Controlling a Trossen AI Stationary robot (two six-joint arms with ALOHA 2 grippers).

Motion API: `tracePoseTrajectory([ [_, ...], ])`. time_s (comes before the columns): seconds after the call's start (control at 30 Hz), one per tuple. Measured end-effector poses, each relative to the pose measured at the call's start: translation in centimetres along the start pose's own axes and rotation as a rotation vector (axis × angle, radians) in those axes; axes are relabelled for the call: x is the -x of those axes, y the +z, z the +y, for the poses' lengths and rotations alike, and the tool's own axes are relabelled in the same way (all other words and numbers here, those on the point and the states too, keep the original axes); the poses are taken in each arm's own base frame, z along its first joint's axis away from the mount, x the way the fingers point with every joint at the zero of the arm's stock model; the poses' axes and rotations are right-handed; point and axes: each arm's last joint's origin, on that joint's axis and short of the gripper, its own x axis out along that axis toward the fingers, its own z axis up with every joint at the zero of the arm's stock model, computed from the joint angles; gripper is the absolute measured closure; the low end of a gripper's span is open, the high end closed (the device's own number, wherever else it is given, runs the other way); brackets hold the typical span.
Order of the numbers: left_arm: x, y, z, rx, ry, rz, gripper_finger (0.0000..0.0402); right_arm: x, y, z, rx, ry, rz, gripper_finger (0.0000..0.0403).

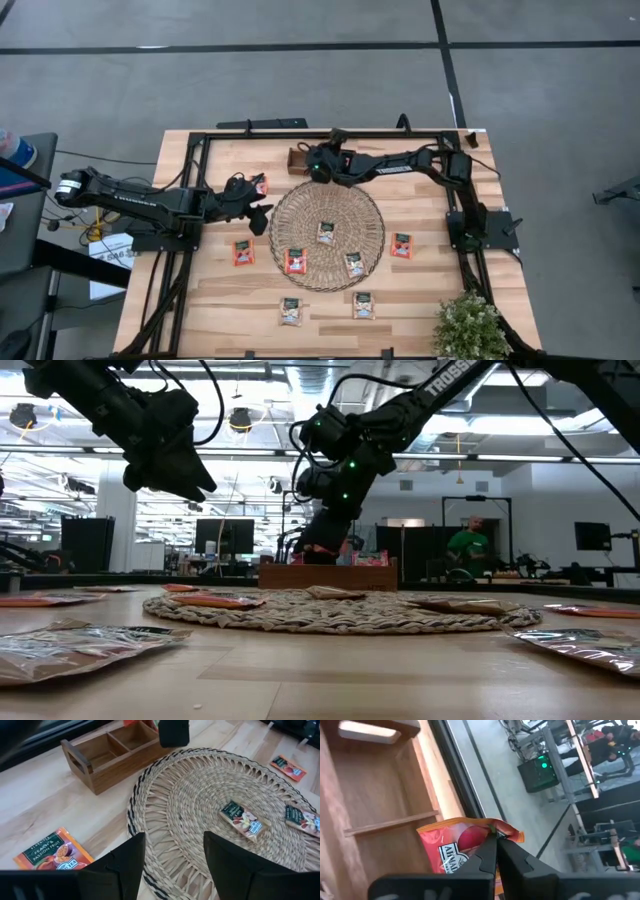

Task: Pick & Place Tea
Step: Put the orange tea bag into the middle section of the wooden organizer

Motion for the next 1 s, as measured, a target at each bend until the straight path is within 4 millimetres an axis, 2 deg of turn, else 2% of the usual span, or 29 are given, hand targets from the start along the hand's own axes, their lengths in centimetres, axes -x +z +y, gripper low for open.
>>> tracePoseTrajectory([
  [0.2,0.00,0.03,0.05,0.000,0.016,-0.011,0.0208,0.25,-0.09,0.51,0.005,0.064,-0.006,0.0402],
  [0.87,0.00,0.06,0.08,0.000,0.029,-0.020,0.0208,-0.22,-0.35,0.14,-0.012,0.088,0.000,0.0401],
  [1.0,0.00,0.07,0.08,0.000,0.029,-0.020,0.0208,-0.29,-0.38,0.07,-0.012,0.088,0.001,0.0390],
])
